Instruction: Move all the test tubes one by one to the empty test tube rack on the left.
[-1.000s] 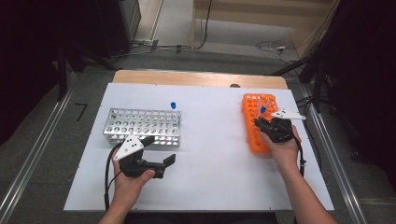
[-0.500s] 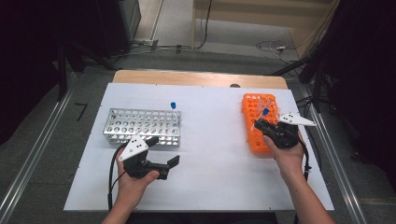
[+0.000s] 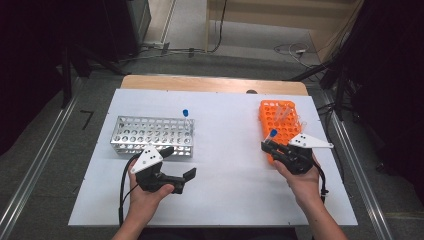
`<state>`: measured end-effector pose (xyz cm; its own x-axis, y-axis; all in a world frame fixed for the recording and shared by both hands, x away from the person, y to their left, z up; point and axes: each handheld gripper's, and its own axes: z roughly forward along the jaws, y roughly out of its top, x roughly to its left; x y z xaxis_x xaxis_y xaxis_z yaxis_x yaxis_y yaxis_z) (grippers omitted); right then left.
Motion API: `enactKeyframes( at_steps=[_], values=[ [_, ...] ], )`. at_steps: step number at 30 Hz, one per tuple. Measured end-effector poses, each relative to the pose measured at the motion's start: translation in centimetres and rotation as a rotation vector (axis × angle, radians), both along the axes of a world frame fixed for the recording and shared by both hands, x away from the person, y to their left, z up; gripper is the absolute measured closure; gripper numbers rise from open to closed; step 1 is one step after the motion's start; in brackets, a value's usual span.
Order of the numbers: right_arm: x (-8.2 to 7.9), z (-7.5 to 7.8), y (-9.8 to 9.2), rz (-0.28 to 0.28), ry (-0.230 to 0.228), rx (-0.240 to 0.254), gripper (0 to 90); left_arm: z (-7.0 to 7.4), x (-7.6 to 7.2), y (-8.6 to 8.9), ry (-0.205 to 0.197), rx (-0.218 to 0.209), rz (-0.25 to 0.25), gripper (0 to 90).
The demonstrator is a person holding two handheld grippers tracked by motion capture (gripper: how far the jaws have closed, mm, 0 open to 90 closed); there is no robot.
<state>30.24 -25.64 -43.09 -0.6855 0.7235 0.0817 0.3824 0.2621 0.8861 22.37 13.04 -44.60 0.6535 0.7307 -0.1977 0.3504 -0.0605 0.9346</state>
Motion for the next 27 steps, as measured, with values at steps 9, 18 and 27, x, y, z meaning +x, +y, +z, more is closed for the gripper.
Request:
enactKeyframes(
  at_steps=[9, 18, 27],
  values=[
    [-1.8, -0.3, 2.1, 0.102, 0.008, 0.002, 75.3, 0.3, -0.2, -0.7, -0.01, -0.008, -0.025, 0.0],
    [-3.2, -0.9, 4.6, 0.194, 0.025, -0.011, 75.4, 0.9, -0.4, -2.1, -0.017, -0.022, -0.076, 1.9],
    [-4.3, -1.4, 7.1, 0.274, 0.031, -0.042, 75.3, 1.2, -0.4, -3.8, -0.013, -0.029, -0.15, 16.4]
  ],
)
